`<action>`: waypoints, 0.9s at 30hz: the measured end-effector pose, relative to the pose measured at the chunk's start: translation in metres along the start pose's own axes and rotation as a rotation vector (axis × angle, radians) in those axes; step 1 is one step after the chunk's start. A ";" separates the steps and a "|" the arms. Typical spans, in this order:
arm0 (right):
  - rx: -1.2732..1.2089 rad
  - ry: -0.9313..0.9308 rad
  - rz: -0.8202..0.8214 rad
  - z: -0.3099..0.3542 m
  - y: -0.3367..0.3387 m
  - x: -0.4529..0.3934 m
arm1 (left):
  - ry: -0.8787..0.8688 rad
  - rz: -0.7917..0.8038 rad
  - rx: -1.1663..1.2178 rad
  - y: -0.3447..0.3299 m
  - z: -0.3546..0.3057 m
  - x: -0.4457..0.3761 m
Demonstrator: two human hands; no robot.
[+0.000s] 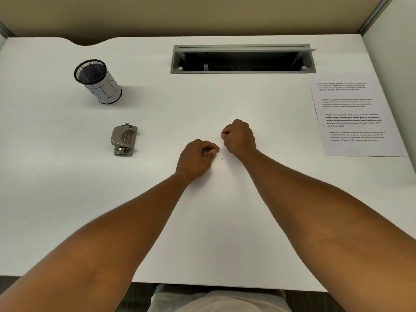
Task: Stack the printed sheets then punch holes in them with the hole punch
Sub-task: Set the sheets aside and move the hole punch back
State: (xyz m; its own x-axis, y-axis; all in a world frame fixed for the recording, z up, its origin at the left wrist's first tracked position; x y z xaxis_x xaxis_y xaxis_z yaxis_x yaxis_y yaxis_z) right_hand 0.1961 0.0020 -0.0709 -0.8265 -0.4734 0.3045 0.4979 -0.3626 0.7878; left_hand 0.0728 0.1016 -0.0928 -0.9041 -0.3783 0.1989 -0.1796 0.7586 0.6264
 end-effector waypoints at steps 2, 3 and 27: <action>0.022 0.000 0.006 0.001 0.000 -0.001 | -0.020 0.011 0.004 0.000 -0.001 0.001; 0.043 0.002 0.011 0.001 -0.001 -0.001 | -0.035 0.020 0.005 -0.001 -0.002 0.002; 0.058 0.090 0.057 -0.006 -0.008 0.004 | 0.022 -0.055 -0.285 -0.014 -0.021 0.011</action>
State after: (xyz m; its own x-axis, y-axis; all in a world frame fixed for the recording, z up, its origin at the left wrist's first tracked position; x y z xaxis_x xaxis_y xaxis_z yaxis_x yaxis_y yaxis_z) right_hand 0.1910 -0.0021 -0.0792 -0.7690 -0.5633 0.3021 0.5251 -0.2872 0.8011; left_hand 0.0737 0.0754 -0.0832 -0.8870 -0.4282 0.1729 -0.1092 0.5584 0.8223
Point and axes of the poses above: each hand's wrist, its own x-axis away from the middle knuckle, its own y-axis out of the back of the hand, z = x × y, the point moved 6 cm from there along -x, towards the middle knuckle, and after that the axes turned 4 degrees about z, right-handed, at the moved point
